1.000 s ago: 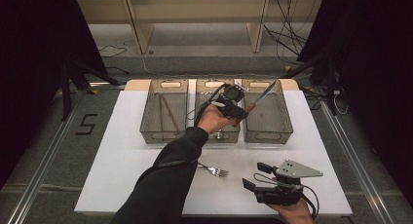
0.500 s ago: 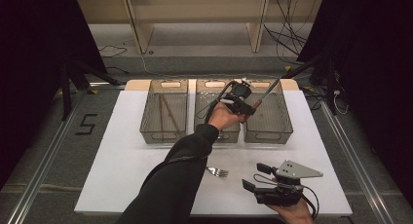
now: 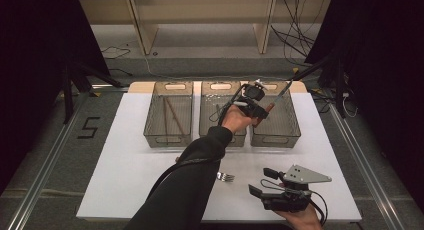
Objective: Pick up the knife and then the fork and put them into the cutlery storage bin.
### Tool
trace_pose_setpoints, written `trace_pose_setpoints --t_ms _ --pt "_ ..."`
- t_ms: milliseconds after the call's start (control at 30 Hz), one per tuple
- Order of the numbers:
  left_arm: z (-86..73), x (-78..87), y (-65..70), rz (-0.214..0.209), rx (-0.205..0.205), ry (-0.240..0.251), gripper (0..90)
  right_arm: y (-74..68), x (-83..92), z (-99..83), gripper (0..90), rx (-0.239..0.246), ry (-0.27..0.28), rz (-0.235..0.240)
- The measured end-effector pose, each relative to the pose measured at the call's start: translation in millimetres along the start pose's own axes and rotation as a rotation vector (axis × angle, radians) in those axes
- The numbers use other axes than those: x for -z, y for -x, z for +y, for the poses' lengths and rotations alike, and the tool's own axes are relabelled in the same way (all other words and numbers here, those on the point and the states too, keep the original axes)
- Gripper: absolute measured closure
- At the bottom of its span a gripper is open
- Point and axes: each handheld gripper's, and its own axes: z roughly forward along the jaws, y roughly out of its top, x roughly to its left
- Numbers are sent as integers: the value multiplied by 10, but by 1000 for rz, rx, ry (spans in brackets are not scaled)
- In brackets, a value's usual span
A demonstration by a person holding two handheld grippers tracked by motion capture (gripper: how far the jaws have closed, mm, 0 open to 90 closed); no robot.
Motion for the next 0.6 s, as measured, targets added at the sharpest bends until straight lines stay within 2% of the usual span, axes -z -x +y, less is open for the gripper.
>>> trace_pose_setpoints --t_ms 600 --pt "-36 -173 -1 1 39 -24 755 -7 6 -2 233 5 2 5"
